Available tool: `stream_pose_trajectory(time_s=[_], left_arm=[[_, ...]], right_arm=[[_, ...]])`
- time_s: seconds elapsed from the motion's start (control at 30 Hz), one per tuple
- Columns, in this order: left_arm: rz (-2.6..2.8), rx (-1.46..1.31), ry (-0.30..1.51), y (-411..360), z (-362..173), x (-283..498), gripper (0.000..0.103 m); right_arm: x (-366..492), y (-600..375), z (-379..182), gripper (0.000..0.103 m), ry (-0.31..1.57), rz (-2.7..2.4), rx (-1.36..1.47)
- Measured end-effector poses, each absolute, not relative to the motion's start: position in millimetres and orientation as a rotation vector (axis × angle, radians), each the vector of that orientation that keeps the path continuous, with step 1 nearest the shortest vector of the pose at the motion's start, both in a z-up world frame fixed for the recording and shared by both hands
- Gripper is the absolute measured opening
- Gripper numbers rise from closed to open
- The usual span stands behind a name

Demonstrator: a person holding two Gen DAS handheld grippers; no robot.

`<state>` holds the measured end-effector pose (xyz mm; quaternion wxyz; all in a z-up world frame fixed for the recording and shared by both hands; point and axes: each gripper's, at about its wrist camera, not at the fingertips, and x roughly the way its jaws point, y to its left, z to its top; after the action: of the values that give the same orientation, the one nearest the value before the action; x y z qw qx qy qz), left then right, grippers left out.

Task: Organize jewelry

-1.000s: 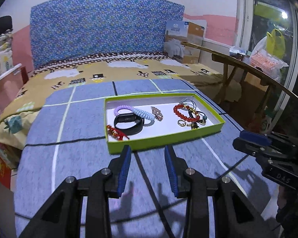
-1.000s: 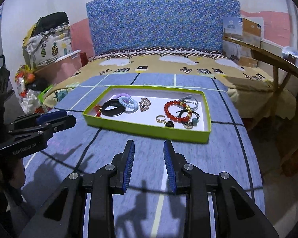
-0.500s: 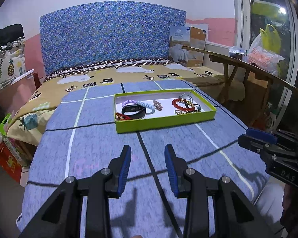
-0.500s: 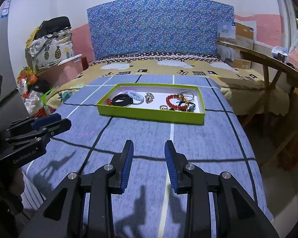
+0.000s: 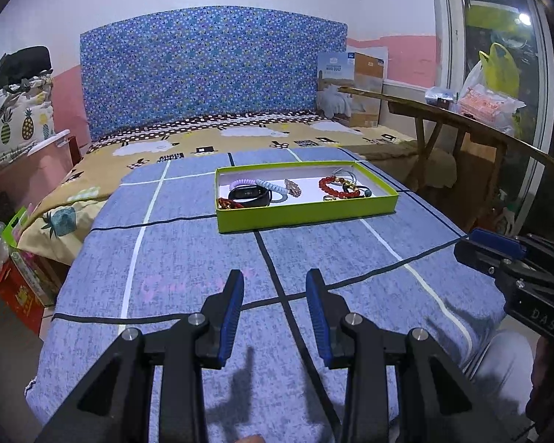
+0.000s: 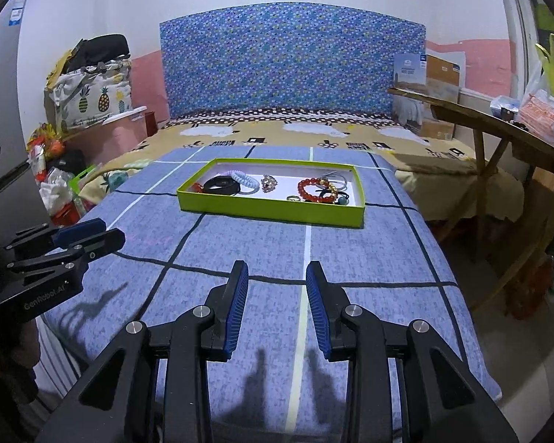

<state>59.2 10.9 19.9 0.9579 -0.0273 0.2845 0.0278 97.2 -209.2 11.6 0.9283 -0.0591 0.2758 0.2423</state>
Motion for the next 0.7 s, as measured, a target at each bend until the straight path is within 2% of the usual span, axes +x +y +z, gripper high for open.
stream_pose_trajectory(time_s=[0.7], left_arm=[[0.055, -0.044, 0.575, 5.4, 14.9, 55.7, 0.036]], right_arm=[[97.6, -209.1, 9.6, 0.033, 0.576, 0.499, -0.119]])
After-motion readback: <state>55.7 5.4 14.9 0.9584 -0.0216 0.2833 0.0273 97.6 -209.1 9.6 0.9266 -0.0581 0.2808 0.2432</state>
